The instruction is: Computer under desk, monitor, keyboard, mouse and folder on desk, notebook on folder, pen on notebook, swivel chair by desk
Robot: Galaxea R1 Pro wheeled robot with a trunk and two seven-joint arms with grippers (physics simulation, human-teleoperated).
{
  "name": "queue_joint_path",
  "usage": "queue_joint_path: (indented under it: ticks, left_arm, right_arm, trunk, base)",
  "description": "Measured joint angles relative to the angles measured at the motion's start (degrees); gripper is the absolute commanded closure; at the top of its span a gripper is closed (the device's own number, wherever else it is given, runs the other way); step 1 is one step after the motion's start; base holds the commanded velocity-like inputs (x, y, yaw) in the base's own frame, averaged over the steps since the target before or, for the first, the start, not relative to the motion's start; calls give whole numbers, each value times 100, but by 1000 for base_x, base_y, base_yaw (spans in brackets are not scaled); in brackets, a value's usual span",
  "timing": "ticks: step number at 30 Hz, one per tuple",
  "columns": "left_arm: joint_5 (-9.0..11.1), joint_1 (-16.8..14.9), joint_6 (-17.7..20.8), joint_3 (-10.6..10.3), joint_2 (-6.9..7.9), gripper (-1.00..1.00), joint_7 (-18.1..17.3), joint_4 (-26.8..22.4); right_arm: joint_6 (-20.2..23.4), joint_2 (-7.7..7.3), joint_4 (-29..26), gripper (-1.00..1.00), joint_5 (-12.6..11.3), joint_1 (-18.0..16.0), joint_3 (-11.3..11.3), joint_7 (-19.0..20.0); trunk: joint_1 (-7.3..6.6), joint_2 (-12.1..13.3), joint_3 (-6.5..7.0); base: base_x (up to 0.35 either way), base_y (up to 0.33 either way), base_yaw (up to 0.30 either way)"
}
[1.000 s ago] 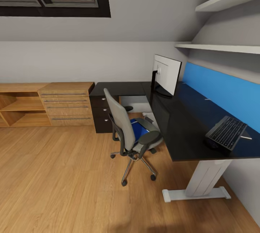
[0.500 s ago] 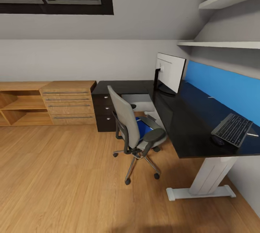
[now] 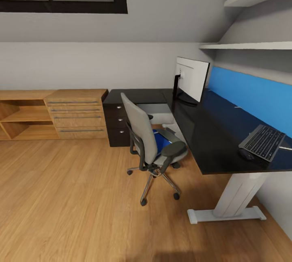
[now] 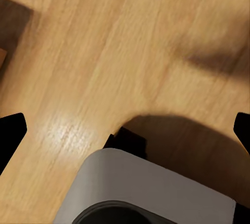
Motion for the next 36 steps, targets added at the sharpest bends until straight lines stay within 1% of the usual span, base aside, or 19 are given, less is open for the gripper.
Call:
queue_joint_path:
  ticks: [10,11,12,13,14,15,16,17,19,20,21,22,25,26,29,31,33,35,36]
  left_arm:
    - [-22,0,17,-13,4,-100,-30,0]
    - [-365,5,222,-55,-180,-100,55,-572]
    - [-553,-24,480,-61,-227,-100,167,-1203]
    - [-644,-4,665,-50,-245,-100,257,-1409]
    - [-830,-7,1131,-53,-297,-100,490,-1838]
    - [-1101,-8,2678,-52,-539,-100,1238,-2555]
    - [-1183,-16,3244,-59,-632,-100,1414,-3582]
    - [-1215,-24,3549,-66,-691,-100,1529,-4217]
    - [-1229,-48,3751,-66,-741,-100,1612,-4493]
    - [-1243,-110,3873,-70,-784,-100,1657,-4745]
    - [-1249,-200,3959,-72,-814,-100,1675,-4948]
    - [-1257,-331,4034,-75,-844,-100,1684,-5153]
    - [-1256,-439,4085,-88,-872,-100,1688,-5374]
    - [-1256,-466,4103,-98,-884,-100,1686,-5502]
    - [-1254,-492,4232,-156,-903,-100,1686,-5836]
    - [-1245,-507,4620,-297,-916,-100,1687,-6275]
    - [-1238,-508,4878,-358,-922,-100,1688,-6525]
    - [-1181,-513,5354,-428,-944,-100,1689,-6992]
    - [-1145,-513,5460,-438,-953,-100,1690,-7102]
  right_arm:
    - [-58,-7,-4,-100,7,2,14,7]
    - [-109,-78,-141,-100,4,2,8,16]
    - [-136,-91,-237,-100,10,3,11,17]
    - [-148,-94,-302,-100,12,4,13,18]
    - [-155,-96,-443,-100,18,3,15,18]
    - [85,-88,-926,-100,26,-136,14,0]
    - [188,-86,-1021,-100,29,-261,14,-3]
    - [431,-83,-1113,-100,31,-440,15,-3]
    - [751,-81,-1166,-100,31,-654,15,-1]
    - [1096,-83,-1194,-100,33,-866,17,1]
    - [1449,-87,-1208,-100,34,-1118,18,1]
    - [1893,-95,-1182,-100,29,-1507,18,0]
    - [2289,-97,-1094,-100,23,-2085,21,0]
    - [2405,-95,-1033,-100,20,-2342,21,-2]
    - [2561,-89,-906,-100,10,-2729,18,-6]
    - [2631,-81,-813,-100,6,-3002,15,-8]
    - [2652,-77,-785,-100,4,-3106,13,-9]
    - [2720,-74,-752,-100,4,-3280,12,-9]
    - [2752,-75,-740,-100,3,-3324,12,-9]
  trunk:
    - [220,-401,-180]
    - [242,-441,-198]
    - [263,-481,-214]
    - [286,-521,-233]
    - [308,-562,-250]
    - [330,-601,-268]
    - [352,-641,-285]
    - [373,-682,-303]
    - [417,-762,-340]
    - [439,-802,-357]
    - [461,-842,-375]
    - [483,-882,-393]
    - [549,-1002,-447]
    - [571,-1043,-465]
    - [637,-1163,-520]
    - [681,-1243,-556]
    - [725,-1323,-592]
    - [769,-1404,-628]
    - [791,-1444,-646]
  base:
    - [0,0,0]
    - [0,0,0]
    - [0,0,0]
    - [0,0,0]
    - [0,0,0]
    - [0,0,0]
    - [0,0,0]
    - [0,0,0]
    - [0,0,0]
    - [0,0,0]
    - [0,0,0]
    - [0,0,0]
    - [0,0,0]
    - [0,0,0]
    - [0,0,0]
    - [0,0,0]
    - [0,0,0]
    - [0,0,0]
    - [0,0,0]
